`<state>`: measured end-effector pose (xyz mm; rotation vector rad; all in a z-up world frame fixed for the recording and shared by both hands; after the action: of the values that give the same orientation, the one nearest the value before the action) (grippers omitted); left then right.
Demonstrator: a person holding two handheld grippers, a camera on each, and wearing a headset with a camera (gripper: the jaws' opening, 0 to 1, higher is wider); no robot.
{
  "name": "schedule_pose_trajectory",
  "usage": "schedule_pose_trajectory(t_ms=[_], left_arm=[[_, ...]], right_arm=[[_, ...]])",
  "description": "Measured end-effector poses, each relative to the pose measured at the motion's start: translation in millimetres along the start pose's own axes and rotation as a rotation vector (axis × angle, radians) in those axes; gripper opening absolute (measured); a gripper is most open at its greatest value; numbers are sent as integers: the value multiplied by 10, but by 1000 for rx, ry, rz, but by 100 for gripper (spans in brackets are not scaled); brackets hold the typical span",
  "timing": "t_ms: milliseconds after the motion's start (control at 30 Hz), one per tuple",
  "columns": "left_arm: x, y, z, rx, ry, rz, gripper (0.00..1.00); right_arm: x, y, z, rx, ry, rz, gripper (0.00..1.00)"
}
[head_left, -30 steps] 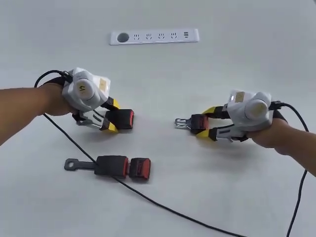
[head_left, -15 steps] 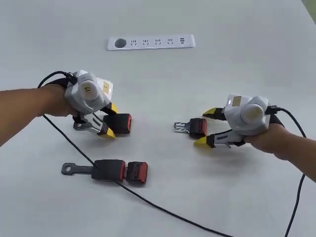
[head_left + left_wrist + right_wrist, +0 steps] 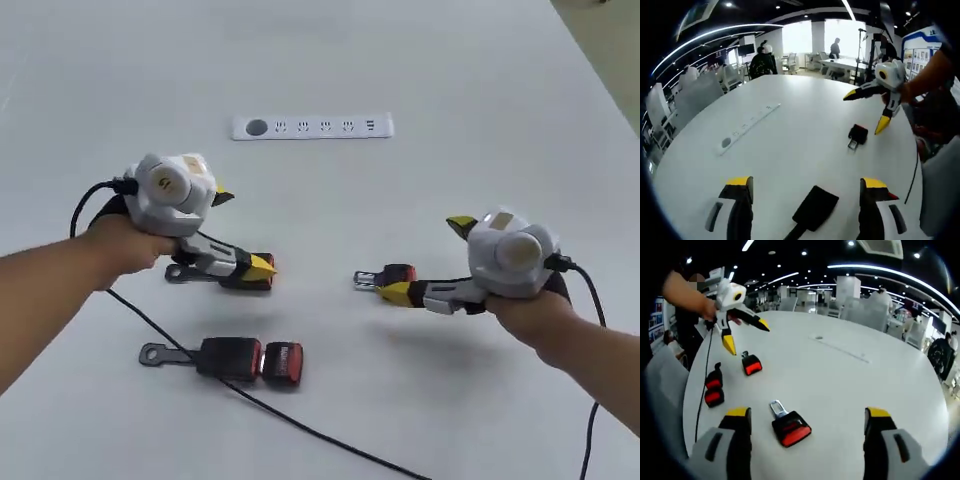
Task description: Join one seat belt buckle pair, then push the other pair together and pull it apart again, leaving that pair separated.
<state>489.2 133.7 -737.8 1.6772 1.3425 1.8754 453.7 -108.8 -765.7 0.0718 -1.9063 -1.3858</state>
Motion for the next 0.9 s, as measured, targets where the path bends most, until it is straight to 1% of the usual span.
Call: schedule_pose_trajectory(t_ms=[33,67,100,133,200,233,300,333,367,400,433,467,533,600,700,733,800,833,867,900], left_arm=[[48,-7,-41,20,17,-7,94],[82,-22,-71,22,30,-3,95],[109,-38,-110,16,32,2,97],[158,-46,-169,20,45,-4,97],[227,-38,-228,43,65,-41,99],[262,-45,-255,62,74,-54,100],[366,-77,-309,95,110,-69,100],[427,-71,-357,111,126,-100,100],[463,-71,-399,118,127,-122,100],[520,-102,-459,128,136,-130,100],[547,-133,-498,131,136,-127,100],[590,-184,-563,139,139,-128,100],[663,-271,-665,161,141,-136,100],[748,-369,-763,172,148,-148,100],[837,-489,-912,193,134,-156,100],[886,-532,-988,197,127,-166,100],[981,-601,-1069,187,139,-188,100],[1014,-629,-1089,191,141,-191,100],[1072,-682,-1074,204,149,-199,100],[1111,-708,-1082,207,157,-209,100]], right_arm=[[25,27,23,-2,-8,-9,95],[47,47,43,-6,-13,-16,95],[44,45,43,-12,-17,-22,95],[63,65,64,-22,-23,-36,96],[117,102,111,-22,-38,-50,98],[154,127,151,-27,-44,-61,98],[213,151,208,-42,-55,-74,99],[240,156,231,-44,-59,-79,100],[275,162,265,-48,-61,-84,100],[325,165,307,-53,-67,-92,100],[351,166,333,-52,-72,-102,100],[394,156,376,-52,-74,-107,100],[474,137,455,-56,-74,-107,100],[560,107,514,-47,-81,-117,100],[693,67,598,-48,-83,-123,100],[730,53,610,-46,-88,-122,100],[799,24,628,-56,-96,-123,100],[847,14,641,-59,-103,-126,100],[879,2,650,-59,-108,-127,100],[926,-13,660,-63,-114,-129,100]])
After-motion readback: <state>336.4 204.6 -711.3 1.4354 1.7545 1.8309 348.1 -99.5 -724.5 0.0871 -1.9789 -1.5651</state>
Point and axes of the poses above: the centre of the closed fingertips' face, and the gripper's own axes: x roughly backward along the fingers, z roughly to its left, y roughly out of its top, the point moved 4 cm from there along x, roughly backward along the fingers, and after that the axes turned 10 degrees about -y, right-handed, at the moved point
